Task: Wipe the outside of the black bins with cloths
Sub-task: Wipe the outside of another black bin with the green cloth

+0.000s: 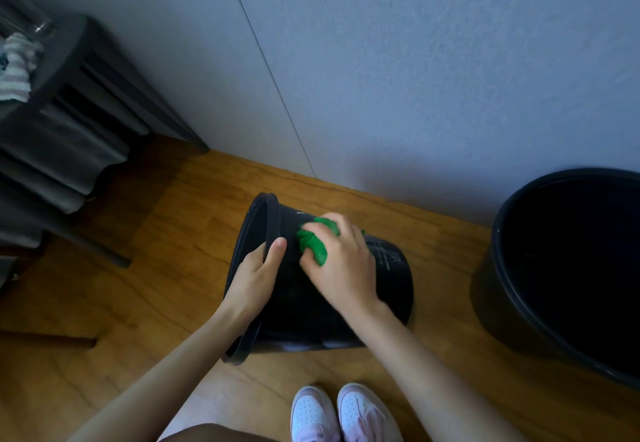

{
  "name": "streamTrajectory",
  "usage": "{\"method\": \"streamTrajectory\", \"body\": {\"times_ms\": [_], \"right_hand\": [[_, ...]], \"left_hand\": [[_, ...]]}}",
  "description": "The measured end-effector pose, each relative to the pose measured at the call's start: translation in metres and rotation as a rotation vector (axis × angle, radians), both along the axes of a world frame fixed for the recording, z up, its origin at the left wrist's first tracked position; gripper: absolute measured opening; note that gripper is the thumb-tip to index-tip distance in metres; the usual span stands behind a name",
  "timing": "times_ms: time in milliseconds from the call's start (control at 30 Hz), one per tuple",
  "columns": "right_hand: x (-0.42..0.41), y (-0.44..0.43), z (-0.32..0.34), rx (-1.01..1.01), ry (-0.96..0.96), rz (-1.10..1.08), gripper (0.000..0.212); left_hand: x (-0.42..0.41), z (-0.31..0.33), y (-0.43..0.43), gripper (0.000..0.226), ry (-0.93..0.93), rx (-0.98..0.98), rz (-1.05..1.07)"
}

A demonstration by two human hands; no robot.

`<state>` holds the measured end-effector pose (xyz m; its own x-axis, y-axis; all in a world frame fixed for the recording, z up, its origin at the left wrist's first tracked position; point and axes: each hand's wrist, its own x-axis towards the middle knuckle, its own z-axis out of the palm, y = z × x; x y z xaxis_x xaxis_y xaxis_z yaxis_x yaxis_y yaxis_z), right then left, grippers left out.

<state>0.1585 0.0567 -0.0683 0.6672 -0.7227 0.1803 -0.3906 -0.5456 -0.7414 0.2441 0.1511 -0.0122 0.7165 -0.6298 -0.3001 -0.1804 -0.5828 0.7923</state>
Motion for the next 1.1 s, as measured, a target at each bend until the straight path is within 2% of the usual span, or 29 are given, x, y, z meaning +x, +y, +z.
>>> {"method": "streamTrajectory", "body": {"times_ms": [200, 300, 400, 467, 633, 733, 867, 1100], "right_hand": [[-0.020, -0.061, -0.058, 0.191, 0.294, -0.164, 0.031], [-0.046, -0.069, -0.082, 0.248, 0.359, -0.234, 0.034], [-0.057, -0.055, -0.080, 0.250, 0.342, -0.279, 0.035], [-0.056, -0.036, -0.066, 0.207, 0.253, -0.263, 0.037], [-0.024, 0.012, -0.008, 0.050, 0.027, -0.093, 0.043], [-0.005, 0.010, 0.008, 0.001, -0.026, -0.032, 0.038], [0.010, -0.025, -0.004, 0.094, 0.099, -0.023, 0.035], [-0.027, -0.074, -0.074, 0.265, 0.350, -0.229, 0.032]], "left_hand": [[0.000, 0.002, 0.002, 0.037, 0.051, -0.016, 0.063], [0.001, 0.003, -0.001, 0.036, 0.079, -0.014, 0.068], [0.000, 0.004, -0.002, 0.037, 0.089, -0.001, 0.033], [-0.001, 0.005, -0.002, 0.038, 0.087, 0.000, 0.019], [-0.004, 0.003, -0.001, 0.037, -0.013, -0.007, -0.053], [-0.003, 0.001, 0.000, 0.037, -0.012, -0.003, -0.075], [-0.002, 0.001, 0.000, 0.035, -0.003, -0.012, -0.051], [-0.002, 0.004, 0.000, 0.039, 0.021, -0.011, 0.029]]}}
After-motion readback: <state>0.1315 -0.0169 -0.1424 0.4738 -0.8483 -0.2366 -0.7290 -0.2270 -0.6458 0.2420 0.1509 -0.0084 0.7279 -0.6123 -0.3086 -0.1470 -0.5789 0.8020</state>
